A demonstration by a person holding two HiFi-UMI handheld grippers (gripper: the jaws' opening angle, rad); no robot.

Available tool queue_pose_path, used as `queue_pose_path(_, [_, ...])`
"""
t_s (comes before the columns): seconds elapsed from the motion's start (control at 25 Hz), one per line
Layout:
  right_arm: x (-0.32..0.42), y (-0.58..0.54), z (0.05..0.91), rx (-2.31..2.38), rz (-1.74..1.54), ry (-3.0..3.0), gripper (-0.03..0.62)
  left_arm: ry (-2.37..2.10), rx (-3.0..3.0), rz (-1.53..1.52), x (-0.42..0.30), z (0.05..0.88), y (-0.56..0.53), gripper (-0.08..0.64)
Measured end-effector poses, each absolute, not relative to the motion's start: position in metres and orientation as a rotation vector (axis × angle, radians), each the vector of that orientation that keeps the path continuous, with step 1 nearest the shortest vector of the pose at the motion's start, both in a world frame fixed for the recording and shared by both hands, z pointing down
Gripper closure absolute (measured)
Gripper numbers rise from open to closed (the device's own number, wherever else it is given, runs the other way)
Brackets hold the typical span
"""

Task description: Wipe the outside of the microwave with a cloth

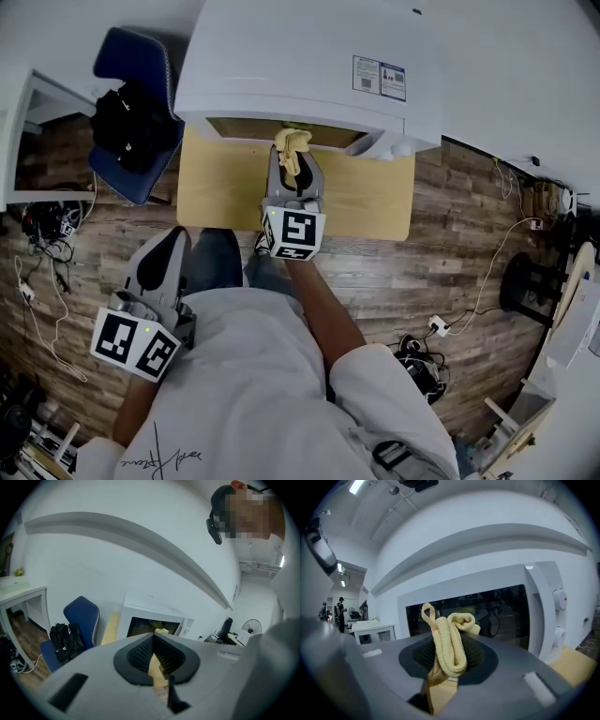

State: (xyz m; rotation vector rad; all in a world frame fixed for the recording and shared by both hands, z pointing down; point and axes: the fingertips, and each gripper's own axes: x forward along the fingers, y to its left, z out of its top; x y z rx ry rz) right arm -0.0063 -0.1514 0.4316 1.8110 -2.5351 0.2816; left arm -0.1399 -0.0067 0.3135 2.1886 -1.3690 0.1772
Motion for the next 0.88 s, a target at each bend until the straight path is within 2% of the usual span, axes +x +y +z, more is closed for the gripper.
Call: queue_pose_path(0.88, [-0.130,-0.155,0.442,1.429,0.308,-2.734,0.483,-1.485,2.050,0.161,-0.189,0.326,-0.019,0.565])
